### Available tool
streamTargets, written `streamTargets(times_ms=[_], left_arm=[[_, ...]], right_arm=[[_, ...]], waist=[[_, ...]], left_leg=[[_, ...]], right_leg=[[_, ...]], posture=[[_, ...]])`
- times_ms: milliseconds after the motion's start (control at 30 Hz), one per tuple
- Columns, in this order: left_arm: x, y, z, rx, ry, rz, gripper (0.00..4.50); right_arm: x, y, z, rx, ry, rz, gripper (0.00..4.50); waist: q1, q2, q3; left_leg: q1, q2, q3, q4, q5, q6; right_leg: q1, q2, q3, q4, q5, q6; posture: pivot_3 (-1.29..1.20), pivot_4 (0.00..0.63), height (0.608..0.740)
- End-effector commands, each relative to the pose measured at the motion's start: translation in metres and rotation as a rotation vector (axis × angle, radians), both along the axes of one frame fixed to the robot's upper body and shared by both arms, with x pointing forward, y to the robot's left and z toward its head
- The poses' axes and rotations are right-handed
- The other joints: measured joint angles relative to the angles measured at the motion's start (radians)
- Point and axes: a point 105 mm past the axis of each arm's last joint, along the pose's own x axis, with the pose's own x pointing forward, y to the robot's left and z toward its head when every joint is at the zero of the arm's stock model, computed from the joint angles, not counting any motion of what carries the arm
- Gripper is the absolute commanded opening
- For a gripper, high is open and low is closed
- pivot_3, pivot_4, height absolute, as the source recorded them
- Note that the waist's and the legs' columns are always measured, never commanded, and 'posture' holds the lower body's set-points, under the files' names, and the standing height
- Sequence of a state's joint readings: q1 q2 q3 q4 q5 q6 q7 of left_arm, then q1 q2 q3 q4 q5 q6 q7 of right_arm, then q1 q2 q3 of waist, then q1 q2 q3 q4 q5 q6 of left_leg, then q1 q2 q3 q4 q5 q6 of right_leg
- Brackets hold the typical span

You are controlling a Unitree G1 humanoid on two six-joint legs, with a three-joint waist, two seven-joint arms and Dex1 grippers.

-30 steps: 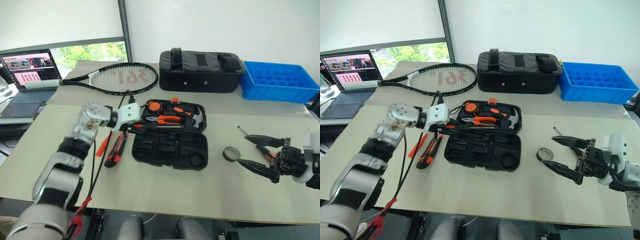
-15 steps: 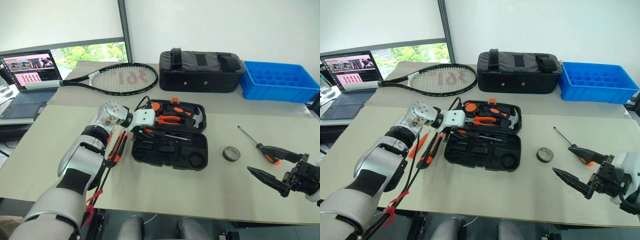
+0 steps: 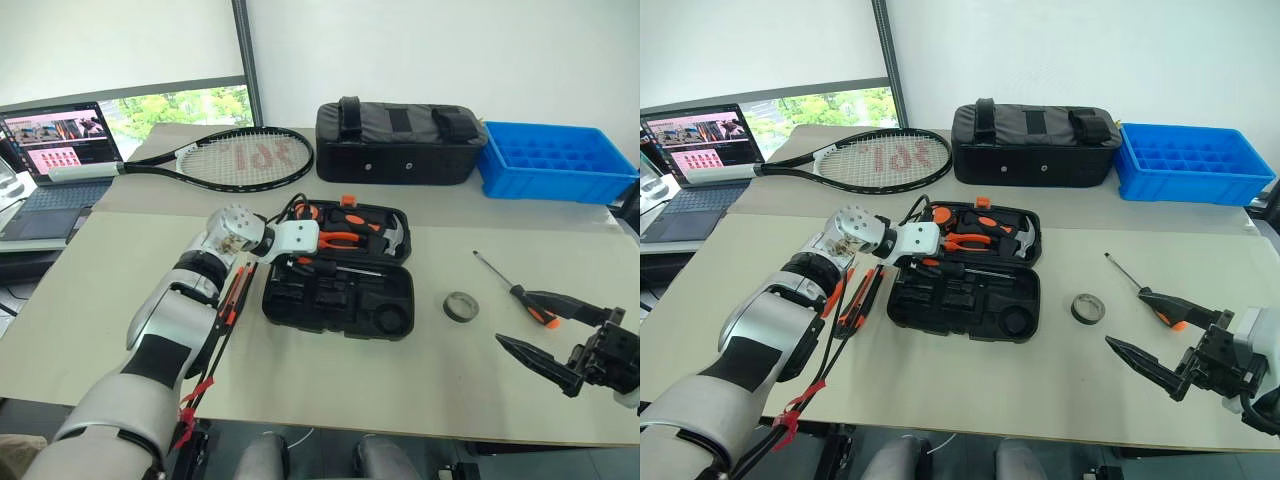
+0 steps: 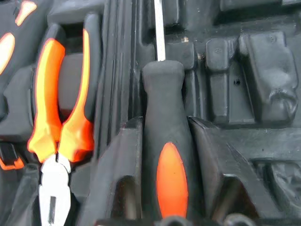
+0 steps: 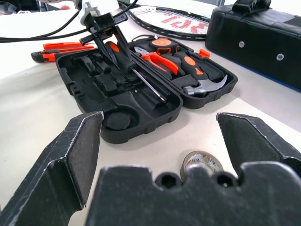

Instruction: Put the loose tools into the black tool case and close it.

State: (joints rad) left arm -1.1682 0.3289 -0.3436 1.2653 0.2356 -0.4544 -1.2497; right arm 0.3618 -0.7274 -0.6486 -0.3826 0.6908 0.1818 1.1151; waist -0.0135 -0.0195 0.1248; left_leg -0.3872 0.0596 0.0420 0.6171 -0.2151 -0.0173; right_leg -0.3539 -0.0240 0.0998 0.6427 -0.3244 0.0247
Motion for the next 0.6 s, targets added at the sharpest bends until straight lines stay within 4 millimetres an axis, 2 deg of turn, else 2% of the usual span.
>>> streamTargets(times_ms=[33,133,233,333,433,600], left_arm=[[0.009,0.003,0.022,-0.025,-0.094,0.010,3.35],[0.009,-0.001,0.041,-0.088,-0.140,-0.021,4.41],[0.010,-0.009,0.065,-0.193,-0.181,-0.037,4.41],[0.010,-0.016,0.080,-0.307,-0.180,-0.035,4.41],[0.008,-0.024,0.079,-0.409,-0.129,-0.013,3.69],[0.007,-0.032,0.056,-0.478,-0.061,0.055,1.80]], right_arm=[[0.001,0.005,0.013,-0.011,-0.043,0.023,4.50],[0.001,0.006,0.012,-0.008,-0.039,0.028,4.50],[0.001,0.009,0.012,-0.004,-0.036,0.032,4.50],[0.001,0.011,0.012,0.001,-0.036,0.031,4.50],[0.001,0.012,0.011,0.006,-0.035,0.029,4.50],[0.000,0.015,0.009,0.014,-0.035,0.022,4.50]], waist=[[0.001,0.001,0.000],[0.001,0.001,0.000],[0.002,0.001,0.000],[0.003,0.002,-0.001],[0.002,0.003,-0.001],[-0.003,0.005,-0.002]], left_leg=[[0.000,0.000,0.000,0.000,0.000,0.000],[0.000,0.000,-0.001,0.002,0.001,0.000],[-0.001,-0.001,-0.002,0.002,0.001,0.000],[-0.002,-0.001,-0.003,0.003,0.001,0.000],[-0.002,-0.001,-0.003,0.004,0.001,0.000],[-0.002,-0.001,-0.003,0.006,0.000,0.000]], right_leg=[[0.000,0.000,0.000,0.000,0.000,0.000],[0.000,0.000,0.000,0.001,0.000,0.000],[0.000,0.000,0.000,0.001,0.000,0.000],[0.000,0.000,0.000,0.001,0.000,0.000],[0.001,0.000,0.000,0.001,0.000,0.000],[0.001,0.000,0.000,0.003,0.000,0.000]], posture=[[0.00,0.150,0.708],[0.00,0.150,0.708],[0.00,0.150,0.708],[0.00,0.150,0.708],[0.00,0.150,0.708],[0.00,0.150,0.708]])
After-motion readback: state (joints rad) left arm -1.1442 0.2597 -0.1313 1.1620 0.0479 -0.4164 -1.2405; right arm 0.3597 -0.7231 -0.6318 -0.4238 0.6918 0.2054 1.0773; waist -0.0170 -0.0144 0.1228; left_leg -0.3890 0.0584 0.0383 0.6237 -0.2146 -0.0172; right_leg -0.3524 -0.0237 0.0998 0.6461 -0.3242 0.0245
